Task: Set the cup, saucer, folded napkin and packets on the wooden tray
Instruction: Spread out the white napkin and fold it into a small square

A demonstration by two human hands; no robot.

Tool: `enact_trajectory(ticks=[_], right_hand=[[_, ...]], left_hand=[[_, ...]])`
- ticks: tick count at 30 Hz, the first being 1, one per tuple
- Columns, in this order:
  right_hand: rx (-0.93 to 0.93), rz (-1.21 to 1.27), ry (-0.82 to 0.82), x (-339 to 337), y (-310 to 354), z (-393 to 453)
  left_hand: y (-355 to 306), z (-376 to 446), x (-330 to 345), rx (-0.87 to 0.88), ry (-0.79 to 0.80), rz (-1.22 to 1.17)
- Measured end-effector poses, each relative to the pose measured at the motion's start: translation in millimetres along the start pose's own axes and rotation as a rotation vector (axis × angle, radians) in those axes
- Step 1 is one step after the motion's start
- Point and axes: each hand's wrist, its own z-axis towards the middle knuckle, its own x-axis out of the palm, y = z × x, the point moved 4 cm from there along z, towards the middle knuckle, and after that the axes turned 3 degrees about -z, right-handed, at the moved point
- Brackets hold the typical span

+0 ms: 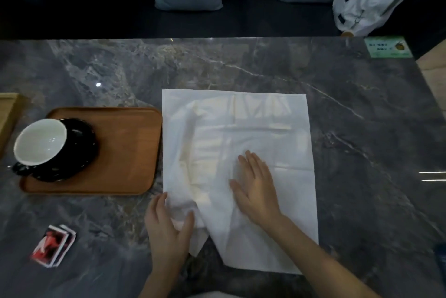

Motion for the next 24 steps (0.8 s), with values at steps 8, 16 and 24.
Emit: enact_trajectory(ticks=[8, 16, 24], right_hand=[[0.077, -0.085, 0.11, 32.1, 16.8, -28.5], [0.045, -0.153, 0.144, 38.5, 8.4, -31.5], [0.045, -0.172, 0.174, 38.5, 3.0, -32.6]], left_hand=[[21.0, -19.8, 17.0, -0.125, 0.113, 0.158], [5.7, -19.8, 10.8, -0.176, 0.071, -0.205], [21.9, -11.5, -30.3, -0.225, 0.18, -0.362]])
